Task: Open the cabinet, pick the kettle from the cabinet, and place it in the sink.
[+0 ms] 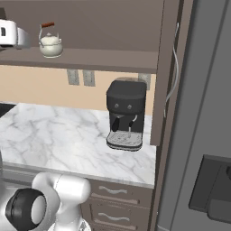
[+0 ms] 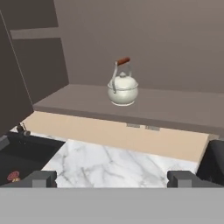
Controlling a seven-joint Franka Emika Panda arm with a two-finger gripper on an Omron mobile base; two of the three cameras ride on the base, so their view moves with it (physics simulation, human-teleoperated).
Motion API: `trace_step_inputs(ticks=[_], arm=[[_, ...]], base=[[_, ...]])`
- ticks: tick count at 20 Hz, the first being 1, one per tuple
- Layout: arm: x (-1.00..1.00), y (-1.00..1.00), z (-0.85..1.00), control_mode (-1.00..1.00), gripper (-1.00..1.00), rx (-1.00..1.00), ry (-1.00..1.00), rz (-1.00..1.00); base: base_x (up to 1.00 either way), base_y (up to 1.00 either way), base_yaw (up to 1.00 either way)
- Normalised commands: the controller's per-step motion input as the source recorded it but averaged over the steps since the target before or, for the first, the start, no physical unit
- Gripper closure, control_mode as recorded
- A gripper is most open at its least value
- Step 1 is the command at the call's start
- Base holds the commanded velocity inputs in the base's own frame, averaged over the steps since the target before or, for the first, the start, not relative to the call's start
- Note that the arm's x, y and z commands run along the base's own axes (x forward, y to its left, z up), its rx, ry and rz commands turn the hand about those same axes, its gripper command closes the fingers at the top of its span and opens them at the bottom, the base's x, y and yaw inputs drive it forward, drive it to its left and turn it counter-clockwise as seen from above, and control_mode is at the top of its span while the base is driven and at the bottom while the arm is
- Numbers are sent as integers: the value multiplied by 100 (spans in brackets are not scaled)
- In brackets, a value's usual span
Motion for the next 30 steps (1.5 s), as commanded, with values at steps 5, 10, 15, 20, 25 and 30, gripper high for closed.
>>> trace_step_inputs(ticks=[5,10,15,20,25,30], arm=[[49,23,-3,-100,-100,0,2,0],[45,18,-2,-100,-100,0,0,0],[50,18,-8,-100,-100,0,0,0],[50,23,-10,-100,-100,0,1,0],[47,17,-7,-100,-100,0,0,0],[45,10,0,-100,-100,0,0,0]], base=[[0,0,0],[0,0,0],[0,0,0],[0,0,0],[0,0,0],[0,0,0]])
